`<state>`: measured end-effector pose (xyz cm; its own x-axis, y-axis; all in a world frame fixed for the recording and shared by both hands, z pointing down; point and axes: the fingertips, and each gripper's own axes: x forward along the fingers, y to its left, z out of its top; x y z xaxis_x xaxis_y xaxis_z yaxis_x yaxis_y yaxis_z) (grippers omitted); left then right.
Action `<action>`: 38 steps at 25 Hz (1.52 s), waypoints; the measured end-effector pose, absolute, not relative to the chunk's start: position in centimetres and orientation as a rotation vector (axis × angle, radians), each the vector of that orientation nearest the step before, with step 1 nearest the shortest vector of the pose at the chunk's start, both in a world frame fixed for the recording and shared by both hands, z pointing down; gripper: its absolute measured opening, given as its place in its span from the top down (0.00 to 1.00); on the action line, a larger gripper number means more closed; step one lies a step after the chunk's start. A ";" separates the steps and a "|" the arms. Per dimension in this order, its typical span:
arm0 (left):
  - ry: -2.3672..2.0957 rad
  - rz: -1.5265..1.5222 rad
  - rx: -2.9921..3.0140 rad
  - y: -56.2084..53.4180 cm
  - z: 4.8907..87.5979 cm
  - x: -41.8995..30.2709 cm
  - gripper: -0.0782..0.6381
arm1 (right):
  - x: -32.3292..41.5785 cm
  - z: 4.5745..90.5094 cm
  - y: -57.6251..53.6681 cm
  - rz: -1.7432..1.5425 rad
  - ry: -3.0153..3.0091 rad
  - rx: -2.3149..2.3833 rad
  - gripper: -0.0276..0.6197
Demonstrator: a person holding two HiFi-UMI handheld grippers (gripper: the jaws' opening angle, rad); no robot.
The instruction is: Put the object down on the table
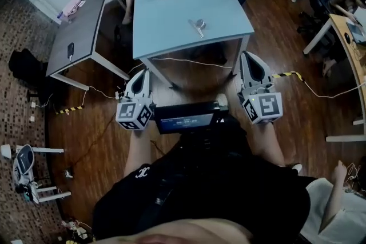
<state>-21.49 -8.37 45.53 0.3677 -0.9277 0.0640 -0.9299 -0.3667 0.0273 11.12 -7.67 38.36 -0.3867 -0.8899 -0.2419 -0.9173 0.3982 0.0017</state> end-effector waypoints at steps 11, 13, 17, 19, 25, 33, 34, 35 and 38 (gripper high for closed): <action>-1.667 0.059 2.632 -2.4 43.5 -19.0 0.90 | 11.7 36.6 -1.5 0.173 2.402 -1.677 1.00; -1.675 0.073 2.632 -2.3 43.4 -18.3 0.90 | 12.4 36.6 -1.7 0.168 2.400 -1.686 1.00; -1.682 0.043 2.619 -2.1 42.8 -16.9 0.90 | 14.1 36.3 -1.9 0.168 2.411 -1.692 1.00; -1.690 0.035 2.603 -1.8 42.1 -16.1 0.90 | 14.7 35.8 -2.0 0.168 2.422 -1.685 1.00; -1.717 0.088 2.603 -1.0 42.0 -14.3 0.90 | 15.6 35.8 -1.2 0.180 2.463 -1.634 1.00; -1.774 0.054 2.590 0.3 41.1 -13.2 0.90 | 16.4 35.8 -0.6 0.180 2.521 -1.565 1.00; -1.783 0.059 2.594 0.4 40.9 -13.1 0.90 | 16.4 35.8 -0.6 0.181 2.528 -1.556 1.00; -1.794 0.062 2.597 0.4 40.7 -13.0 0.90 | 16.4 35.8 -0.6 0.180 2.536 -1.546 1.00; -1.822 0.066 2.582 0.4 40.3 -13.6 0.90 | 15.8 35.8 -0.6 0.179 2.572 -1.503 1.00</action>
<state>-13.62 0.41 40.27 0.3346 -0.9421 0.0229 -0.9413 -0.3353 -0.0395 15.76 -0.59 35.85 -0.4837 -0.8532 -0.1952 -0.8720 0.4889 0.0236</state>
